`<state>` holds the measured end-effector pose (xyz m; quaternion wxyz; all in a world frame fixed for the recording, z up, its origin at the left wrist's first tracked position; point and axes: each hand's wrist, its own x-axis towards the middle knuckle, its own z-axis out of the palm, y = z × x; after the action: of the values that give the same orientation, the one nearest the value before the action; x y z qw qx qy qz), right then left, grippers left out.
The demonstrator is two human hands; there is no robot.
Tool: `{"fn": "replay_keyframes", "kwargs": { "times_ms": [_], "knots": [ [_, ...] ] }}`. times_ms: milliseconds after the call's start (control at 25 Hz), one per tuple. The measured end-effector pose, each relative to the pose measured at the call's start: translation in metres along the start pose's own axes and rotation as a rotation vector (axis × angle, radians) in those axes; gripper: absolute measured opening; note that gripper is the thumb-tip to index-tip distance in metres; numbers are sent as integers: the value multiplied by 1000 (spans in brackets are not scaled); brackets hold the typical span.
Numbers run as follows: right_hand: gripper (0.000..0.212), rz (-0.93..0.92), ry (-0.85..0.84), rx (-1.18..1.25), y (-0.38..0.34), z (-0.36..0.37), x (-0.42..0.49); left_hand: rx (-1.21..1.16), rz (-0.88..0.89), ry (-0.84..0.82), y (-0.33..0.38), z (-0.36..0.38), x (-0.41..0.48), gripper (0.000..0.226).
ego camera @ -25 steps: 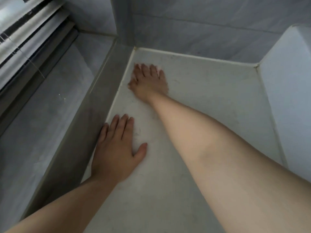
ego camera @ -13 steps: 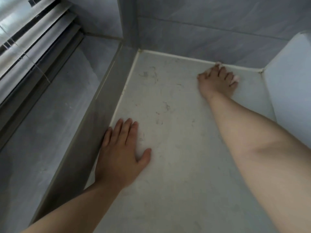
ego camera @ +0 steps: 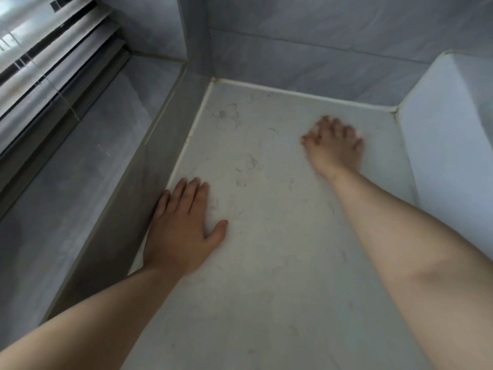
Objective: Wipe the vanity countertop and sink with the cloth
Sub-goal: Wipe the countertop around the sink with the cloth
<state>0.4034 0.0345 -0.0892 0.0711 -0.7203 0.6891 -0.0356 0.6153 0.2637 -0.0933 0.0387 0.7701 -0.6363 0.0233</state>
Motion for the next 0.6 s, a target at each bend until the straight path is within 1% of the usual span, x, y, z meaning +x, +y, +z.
{"fn": "replay_keyframes", "kwargs": {
  "times_ms": [40, 80, 120, 200, 280, 320, 360, 440, 480, 520, 560, 600],
  "knots": [
    [65, 113, 0, -4, 28, -4, -3, 0, 2, 0, 0, 0, 0, 77],
    [66, 188, -1, -8, 51, -8, -9, -3, 2, 0, 1, 0, 0, 77],
    [67, 225, -1, -8, 68, -12, -16, -9, -2, 4, 0, 1, 0, 78],
    [66, 246, 8, -3, 81, -12, -29, -15, -3, 6, 0, 1, 0, 79],
    [64, 231, 12, 28, 62, -9, -44, -8, -7, 4, 1, 1, 0, 79],
    [63, 166, 4, 37, 44, -7, -56, -8, -9, 4, 2, 1, 0, 80],
    [63, 41, -2, 23, 24, -4, -74, -13, -12, -1, 1, 1, 0, 81],
    [68, -308, -58, -21, -3, 4, -118, -21, -16, -11, 1, 0, -1, 83],
    [73, -448, -93, -45, -3, 4, -137, -23, -16, -6, 1, 0, -1, 84],
    [77, -514, -93, -55, 9, 1, -146, -27, -16, 0, 1, 0, -1, 84],
    [78, -492, -61, -36, 29, -2, -147, -31, -18, 4, 1, 0, -1, 83],
    [78, -383, -11, -36, 52, -4, -142, -35, -19, 4, 0, -1, -1, 83]
  ]
}}
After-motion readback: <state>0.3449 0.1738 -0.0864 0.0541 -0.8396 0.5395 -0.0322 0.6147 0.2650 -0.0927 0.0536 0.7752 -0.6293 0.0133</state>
